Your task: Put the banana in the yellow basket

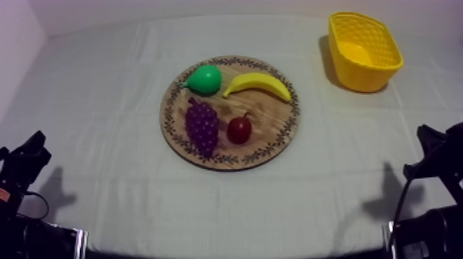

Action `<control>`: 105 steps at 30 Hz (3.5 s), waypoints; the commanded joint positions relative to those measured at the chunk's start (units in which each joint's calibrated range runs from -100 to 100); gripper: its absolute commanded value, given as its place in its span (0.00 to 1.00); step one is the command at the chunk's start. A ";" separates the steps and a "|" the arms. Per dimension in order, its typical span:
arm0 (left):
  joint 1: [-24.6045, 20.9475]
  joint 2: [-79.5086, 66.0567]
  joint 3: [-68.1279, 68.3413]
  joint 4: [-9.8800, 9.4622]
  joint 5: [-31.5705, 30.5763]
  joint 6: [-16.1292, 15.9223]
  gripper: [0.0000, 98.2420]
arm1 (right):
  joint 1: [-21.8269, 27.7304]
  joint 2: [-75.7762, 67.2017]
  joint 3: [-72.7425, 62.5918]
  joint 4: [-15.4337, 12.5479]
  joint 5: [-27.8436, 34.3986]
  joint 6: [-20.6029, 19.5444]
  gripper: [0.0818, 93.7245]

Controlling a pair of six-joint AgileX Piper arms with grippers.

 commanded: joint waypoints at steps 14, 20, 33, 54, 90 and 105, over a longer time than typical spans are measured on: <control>-0.01 -0.03 0.02 0.00 0.00 0.02 0.00 | -2.78 0.02 0.04 0.32 1.59 -0.01 0.00; -0.01 -0.03 0.02 0.00 0.00 0.02 0.00 | -2.67 0.02 0.04 0.33 1.67 1.18 0.00; -0.01 -0.03 0.02 0.00 0.00 0.02 0.00 | -2.70 6.39 -5.56 -1.13 -1.05 4.35 0.00; -0.01 -0.03 0.02 0.00 0.00 0.02 0.00 | -3.21 51.97 -60.30 -7.73 15.84 17.85 0.00; -0.01 -0.03 0.02 0.00 0.00 0.02 0.00 | -23.98 88.70 -83.03 2.61 28.77 8.41 0.00; -0.01 -0.03 0.02 0.00 0.00 0.01 0.00 | -25.71 90.19 -76.80 2.74 26.98 10.48 0.25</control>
